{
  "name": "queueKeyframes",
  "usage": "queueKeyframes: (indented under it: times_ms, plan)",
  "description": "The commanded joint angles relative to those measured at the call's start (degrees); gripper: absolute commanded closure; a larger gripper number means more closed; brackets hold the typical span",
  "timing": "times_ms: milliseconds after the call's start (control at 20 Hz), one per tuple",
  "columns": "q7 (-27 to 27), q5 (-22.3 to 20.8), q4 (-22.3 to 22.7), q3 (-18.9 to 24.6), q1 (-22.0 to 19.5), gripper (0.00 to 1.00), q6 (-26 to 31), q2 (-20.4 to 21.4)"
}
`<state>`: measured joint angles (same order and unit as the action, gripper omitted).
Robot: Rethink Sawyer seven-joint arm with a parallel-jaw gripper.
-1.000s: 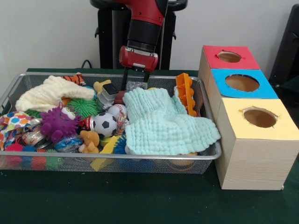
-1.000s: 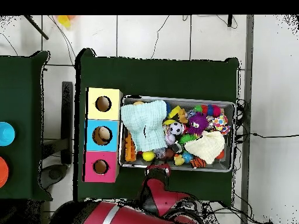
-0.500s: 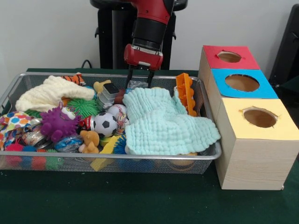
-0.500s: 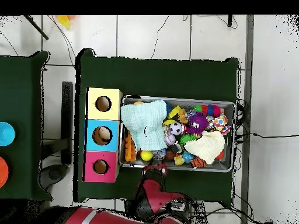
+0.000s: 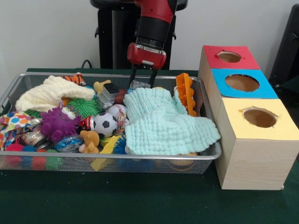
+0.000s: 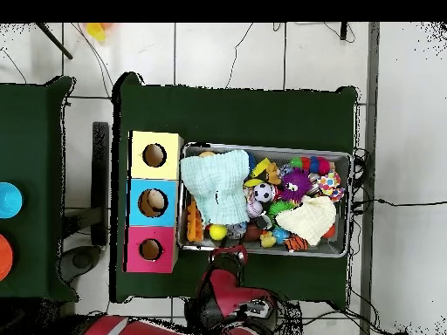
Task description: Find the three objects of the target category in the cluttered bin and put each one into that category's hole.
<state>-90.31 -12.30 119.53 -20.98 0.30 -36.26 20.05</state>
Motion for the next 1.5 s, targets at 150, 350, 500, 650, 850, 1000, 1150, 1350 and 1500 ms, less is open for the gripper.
queueKeyframes:
  times_ms: [150, 350, 500, 650, 850, 1000, 1150, 1350, 1500]
  plan:
    - [-10.25, 2.15, -1.06, 3.66, 0.26, 0.00, 4.86, 2.04]
    - [-10.46, 3.90, -1.43, 2.77, 1.48, 0.00, 3.86, 1.79]
    - [-10.96, 5.76, -1.93, 2.16, 2.34, 0.00, 3.08, 1.41]
    - [-11.31, 6.00, -3.56, 2.83, 1.46, 0.00, 3.40, 0.97]
    - [-11.19, 6.57, -5.65, 3.24, 0.81, 0.00, 2.72, 0.03]
    - [-11.27, 7.14, -6.58, 3.65, 0.66, 0.00, 1.84, -0.88]
    - [-11.38, 7.90, -7.29, 3.93, 0.75, 0.00, 0.94, -1.87]
    - [-11.03, 8.99, -7.94, 3.59, 1.30, 0.00, 0.23, -2.50]
    - [-10.20, 9.79, -8.31, 2.70, 2.00, 0.00, -0.17, -2.45]
